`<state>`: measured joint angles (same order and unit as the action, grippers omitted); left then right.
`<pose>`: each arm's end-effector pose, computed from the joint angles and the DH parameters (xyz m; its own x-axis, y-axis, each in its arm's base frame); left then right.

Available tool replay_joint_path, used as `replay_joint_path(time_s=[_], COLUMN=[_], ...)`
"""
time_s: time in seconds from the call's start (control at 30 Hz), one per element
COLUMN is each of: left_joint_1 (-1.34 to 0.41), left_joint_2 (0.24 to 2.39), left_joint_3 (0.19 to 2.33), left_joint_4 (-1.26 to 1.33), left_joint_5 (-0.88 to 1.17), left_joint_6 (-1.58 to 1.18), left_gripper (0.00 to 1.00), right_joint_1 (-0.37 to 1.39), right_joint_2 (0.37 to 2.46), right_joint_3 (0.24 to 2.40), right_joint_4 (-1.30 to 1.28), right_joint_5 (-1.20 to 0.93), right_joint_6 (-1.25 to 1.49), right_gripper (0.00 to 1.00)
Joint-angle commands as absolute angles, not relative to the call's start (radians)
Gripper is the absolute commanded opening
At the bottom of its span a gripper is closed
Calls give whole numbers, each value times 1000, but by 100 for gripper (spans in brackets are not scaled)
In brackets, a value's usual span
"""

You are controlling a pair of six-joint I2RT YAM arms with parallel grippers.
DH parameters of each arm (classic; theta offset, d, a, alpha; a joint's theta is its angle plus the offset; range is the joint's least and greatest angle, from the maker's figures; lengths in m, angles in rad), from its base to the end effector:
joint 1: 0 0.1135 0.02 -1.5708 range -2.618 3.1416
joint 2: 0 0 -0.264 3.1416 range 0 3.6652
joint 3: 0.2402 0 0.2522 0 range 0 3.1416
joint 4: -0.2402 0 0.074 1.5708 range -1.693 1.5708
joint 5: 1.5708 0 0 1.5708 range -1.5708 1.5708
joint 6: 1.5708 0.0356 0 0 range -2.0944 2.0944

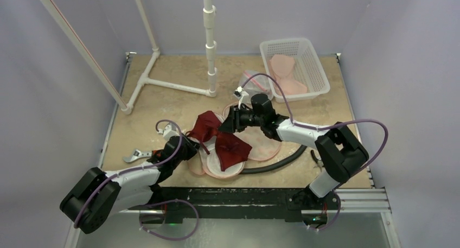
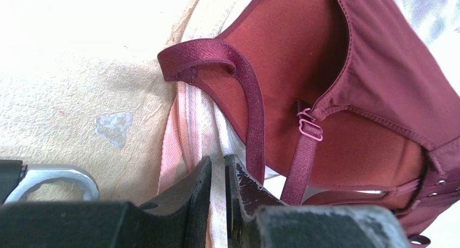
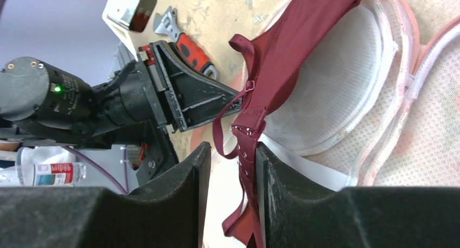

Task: Unzip the laundry bag and remove the bra
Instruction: Pick up the bra from the laundry bag.

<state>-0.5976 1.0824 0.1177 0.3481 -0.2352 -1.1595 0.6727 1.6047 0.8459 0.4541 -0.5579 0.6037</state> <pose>0.1482 -0.0908 0.1167 -0.5486 -0.7048 -0.4497 -0.2822 0.6624 -0.6939 0.2600 0.2312 0.2211 -0.7175 0.0442 -0.6952 -0.6271 0.3933 0.6723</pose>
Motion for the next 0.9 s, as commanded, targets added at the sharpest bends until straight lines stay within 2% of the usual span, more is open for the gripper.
replay_joint_path(time_s=[0.0, 0.27, 0.47, 0.67, 0.87], left_joint_1=[-594, -594, -592, -594, -592], left_joint_2=[1074, 1069, 1066, 1072, 1075], left_joint_3=[92, 81, 81, 80, 79], left_joint_4=[253, 255, 257, 263, 267], left_joint_5=[-233, -234, -234, -232, -228], left_joint_6=[-1129, -1134, -1134, -1135, -1137], left_gripper=[15, 15, 15, 15, 15], right_joint_1=[669, 669, 669, 669, 669], right_joint_2=[1616, 1696, 1753, 1767, 1770], right_joint_3=[837, 865, 865, 856, 851], right_joint_4=[426, 398, 389, 424, 447], right_joint_5=[-537, -526, -526, -565, -610], right_joint_6=[556, 519, 508, 527, 546], right_gripper=[39, 47, 47, 36, 19])
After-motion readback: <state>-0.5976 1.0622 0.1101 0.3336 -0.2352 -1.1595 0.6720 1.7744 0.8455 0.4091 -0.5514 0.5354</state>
